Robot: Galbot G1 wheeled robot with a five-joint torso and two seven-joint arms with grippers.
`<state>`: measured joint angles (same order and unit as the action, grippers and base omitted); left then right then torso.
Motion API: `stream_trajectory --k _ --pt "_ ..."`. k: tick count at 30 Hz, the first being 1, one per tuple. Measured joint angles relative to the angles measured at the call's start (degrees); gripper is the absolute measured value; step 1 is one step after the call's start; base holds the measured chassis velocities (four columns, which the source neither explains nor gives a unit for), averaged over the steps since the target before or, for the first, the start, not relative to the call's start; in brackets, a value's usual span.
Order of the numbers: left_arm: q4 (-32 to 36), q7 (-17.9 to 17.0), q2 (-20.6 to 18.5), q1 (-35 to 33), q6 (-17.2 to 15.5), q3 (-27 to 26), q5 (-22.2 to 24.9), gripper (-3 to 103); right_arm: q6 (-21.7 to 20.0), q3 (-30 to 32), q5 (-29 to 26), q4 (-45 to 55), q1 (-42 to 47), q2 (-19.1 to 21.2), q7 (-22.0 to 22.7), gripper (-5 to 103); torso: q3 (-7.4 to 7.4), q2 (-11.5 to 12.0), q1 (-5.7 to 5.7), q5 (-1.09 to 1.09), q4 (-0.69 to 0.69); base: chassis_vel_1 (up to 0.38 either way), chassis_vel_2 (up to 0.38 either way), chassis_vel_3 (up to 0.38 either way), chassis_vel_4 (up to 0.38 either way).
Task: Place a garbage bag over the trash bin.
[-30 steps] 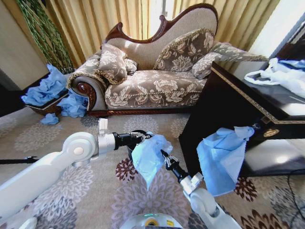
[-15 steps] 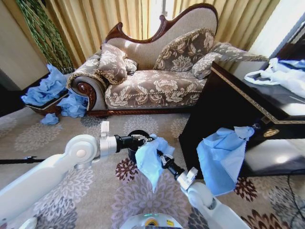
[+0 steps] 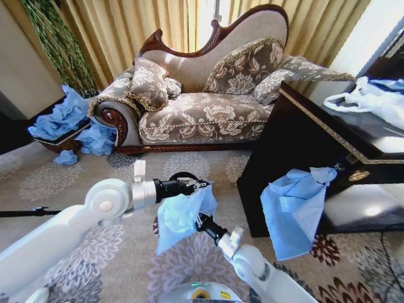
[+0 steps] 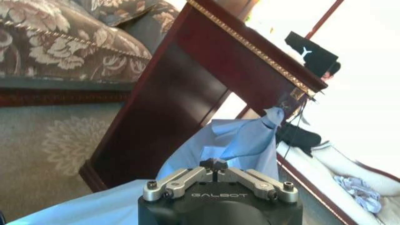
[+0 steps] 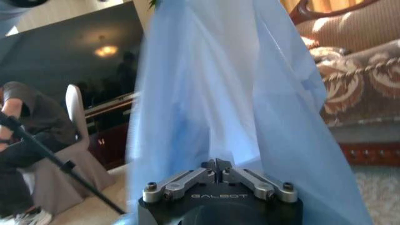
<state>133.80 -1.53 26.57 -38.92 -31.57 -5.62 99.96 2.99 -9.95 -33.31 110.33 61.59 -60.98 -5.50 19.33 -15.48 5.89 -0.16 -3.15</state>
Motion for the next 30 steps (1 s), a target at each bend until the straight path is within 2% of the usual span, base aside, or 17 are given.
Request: stream_trajectory --k 9,18,25,30 --pt "-1.5 2.7 -2.6 4.5 0.1 1.0 1.2 0 -1.0 -3.2 -2.3 -3.7 -8.2 -1.2 1.9 0 0.00 0.0 0.00 0.00 -0.01 0.000 0.000 0.000 0.000" --pt "-6.7 6.5 -4.2 7.8 0.7 0.6 1.2 0 -1.1 -6.5 -2.8 -13.7 -20.9 -6.5 4.6 0 0.00 0.0 0.01 0.00 0.01 0.000 0.000 0.000 0.000" --pt "-8.7 8.8 -4.1 8.9 1.0 0.9 1.1 0 -1.1 -7.2 -2.6 -18.4 -24.4 -8.7 5.3 0 0.00 0.0 0.00 0.00 -0.01 0.000 0.000 0.000 0.000" --pt "-12.7 10.5 -2.7 9.8 2.0 1.4 0.4 0 -0.3 -6.1 -0.9 -24.6 -26.6 -12.0 6.3 0 0.01 0.0 0.01 0.00 -0.01 0.000 0.000 0.000 0.000"
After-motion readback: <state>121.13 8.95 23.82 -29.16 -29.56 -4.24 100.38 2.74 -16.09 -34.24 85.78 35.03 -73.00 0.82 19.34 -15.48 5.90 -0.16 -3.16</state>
